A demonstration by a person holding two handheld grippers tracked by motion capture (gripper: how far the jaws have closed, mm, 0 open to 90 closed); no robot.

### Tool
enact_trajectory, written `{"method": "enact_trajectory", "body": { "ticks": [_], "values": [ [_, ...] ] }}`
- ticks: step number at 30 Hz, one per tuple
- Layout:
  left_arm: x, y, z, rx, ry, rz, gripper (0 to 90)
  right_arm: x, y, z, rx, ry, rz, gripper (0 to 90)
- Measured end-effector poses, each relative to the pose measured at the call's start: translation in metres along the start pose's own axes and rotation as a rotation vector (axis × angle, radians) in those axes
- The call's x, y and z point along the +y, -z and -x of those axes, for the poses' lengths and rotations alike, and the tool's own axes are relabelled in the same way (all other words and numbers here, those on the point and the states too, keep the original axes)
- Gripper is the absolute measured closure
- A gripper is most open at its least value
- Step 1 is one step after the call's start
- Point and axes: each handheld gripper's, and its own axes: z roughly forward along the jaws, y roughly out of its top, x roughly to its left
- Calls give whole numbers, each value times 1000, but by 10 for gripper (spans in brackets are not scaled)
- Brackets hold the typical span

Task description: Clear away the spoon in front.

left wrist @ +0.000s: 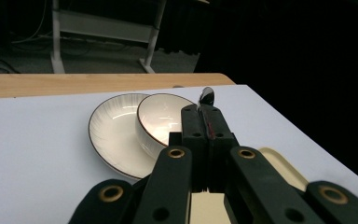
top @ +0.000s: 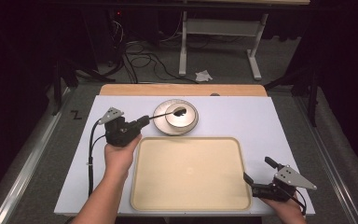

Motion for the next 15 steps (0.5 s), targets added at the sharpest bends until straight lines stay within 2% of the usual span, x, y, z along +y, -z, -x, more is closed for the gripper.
{"method": "enact_trajectory", "body": {
  "ticks": [6, 11, 15],
  "values": [
    [-9, 18, 2, -24, -22, 27, 893, 0, 0, 0, 2, 1, -3, 8],
    [-14, 28, 3, -39, -21, 41, 894, -1, -1, -1, 2, 0, -4, 8],
    [-20, 35, 6, -60, -31, 34, 894, -1, -1, -1, 4, -1, -5, 8]
  ]
}}
